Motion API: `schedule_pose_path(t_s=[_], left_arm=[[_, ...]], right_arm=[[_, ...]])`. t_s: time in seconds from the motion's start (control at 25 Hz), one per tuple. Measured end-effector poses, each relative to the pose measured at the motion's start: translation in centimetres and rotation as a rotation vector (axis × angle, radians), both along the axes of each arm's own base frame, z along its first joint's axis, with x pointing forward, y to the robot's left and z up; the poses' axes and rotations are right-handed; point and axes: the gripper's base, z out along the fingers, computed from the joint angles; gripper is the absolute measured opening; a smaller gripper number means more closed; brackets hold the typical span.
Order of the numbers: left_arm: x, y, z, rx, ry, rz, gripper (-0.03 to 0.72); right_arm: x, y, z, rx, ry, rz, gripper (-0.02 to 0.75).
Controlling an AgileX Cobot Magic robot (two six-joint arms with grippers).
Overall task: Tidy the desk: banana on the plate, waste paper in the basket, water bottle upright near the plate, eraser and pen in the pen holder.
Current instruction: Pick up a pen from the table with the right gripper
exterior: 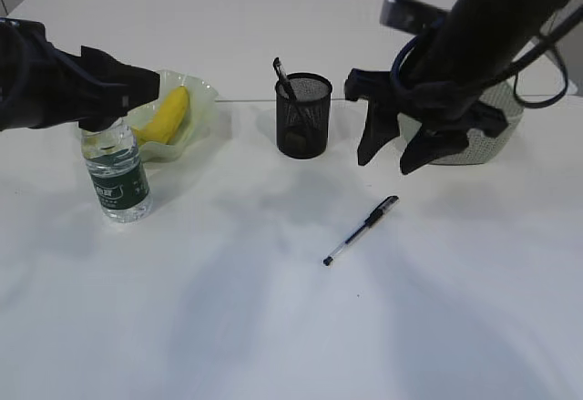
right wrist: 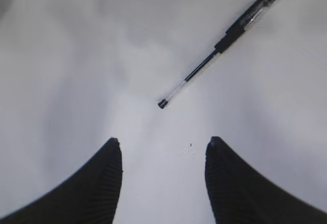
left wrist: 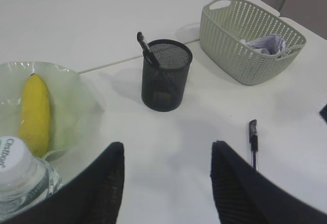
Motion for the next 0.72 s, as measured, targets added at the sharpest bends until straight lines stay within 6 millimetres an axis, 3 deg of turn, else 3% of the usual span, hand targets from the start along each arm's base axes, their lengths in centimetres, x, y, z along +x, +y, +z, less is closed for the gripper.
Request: schedule_pose_path(t_s=[0.2, 0.32, 0.52, 0.72], left_arm=[[0.0, -0.1, 0.0, -0.004, -0.001, -0.008, 0.391], [0.0, -0.1, 0.0, -0.001, -0.003, -0.015, 0.391], [-0.1, -0.1, 0.0, 0.013, -0.009, -0.025, 0.391], [-0.1, -0.3, 0.0, 0.013, -0.013, -0.042, 0.391]], right_arm=[[2.6, 0.8, -5.8, -0.004, 0.089, -0.137, 0.393], [3.6, 1.0, -8.2, 0.002, 0.107, -0.203, 0.394], [4.2, 1.2, -11.1, -0.010, 0.155, -0.250, 0.395], [4.6, 1.1, -12.2, -0.031, 0.154, -0.262, 0.395]])
